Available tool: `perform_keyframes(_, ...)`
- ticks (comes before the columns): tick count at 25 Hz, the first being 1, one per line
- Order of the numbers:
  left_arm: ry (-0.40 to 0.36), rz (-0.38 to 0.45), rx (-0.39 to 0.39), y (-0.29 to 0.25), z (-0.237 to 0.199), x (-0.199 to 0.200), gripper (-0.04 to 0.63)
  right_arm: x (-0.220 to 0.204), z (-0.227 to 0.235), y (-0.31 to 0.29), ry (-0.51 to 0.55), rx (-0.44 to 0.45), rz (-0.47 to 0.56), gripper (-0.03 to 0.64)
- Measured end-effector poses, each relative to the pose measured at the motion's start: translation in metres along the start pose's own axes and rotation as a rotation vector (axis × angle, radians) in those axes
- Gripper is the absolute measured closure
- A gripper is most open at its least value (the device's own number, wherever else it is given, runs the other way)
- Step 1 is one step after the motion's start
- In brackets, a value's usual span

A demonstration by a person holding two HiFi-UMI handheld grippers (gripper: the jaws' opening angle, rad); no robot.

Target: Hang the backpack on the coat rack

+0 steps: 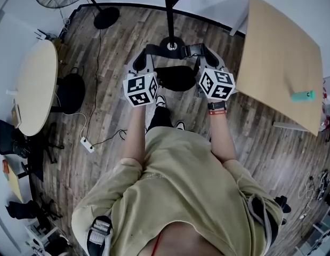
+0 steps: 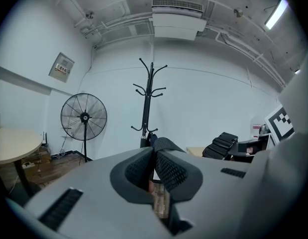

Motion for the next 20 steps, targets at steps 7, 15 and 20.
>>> perform_keyframes(7, -0.011, 0.012, -0.036, -0.051, -0.013, 0.02, 0.57, 0.022, 0.007, -0.054, 0.105, -0.077, -0.001, 0.571)
perform_keyframes(15, -0.021, -0.008, -0.075, -0.118, -0.032, 0.056, 0.571, 0.044, 0.012, -0.117, 0.053, -0.116, -0.045, 0.571)
perform_keyframes(20, -0.027, -0.048, -0.087, -0.151, -0.042, 0.062, 0.57, 0.047, 0.01, -0.151, 0.036, -0.144, -0.09, 0.571)
Point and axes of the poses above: the fingertips, and each gripper's own axes: y backward along the fingers, z to its right, x out of its top, the point moved 4 cm from there along y, backward along the fingers, and after that the axes turned 15 degrees about -z, right-handed, at the moved point
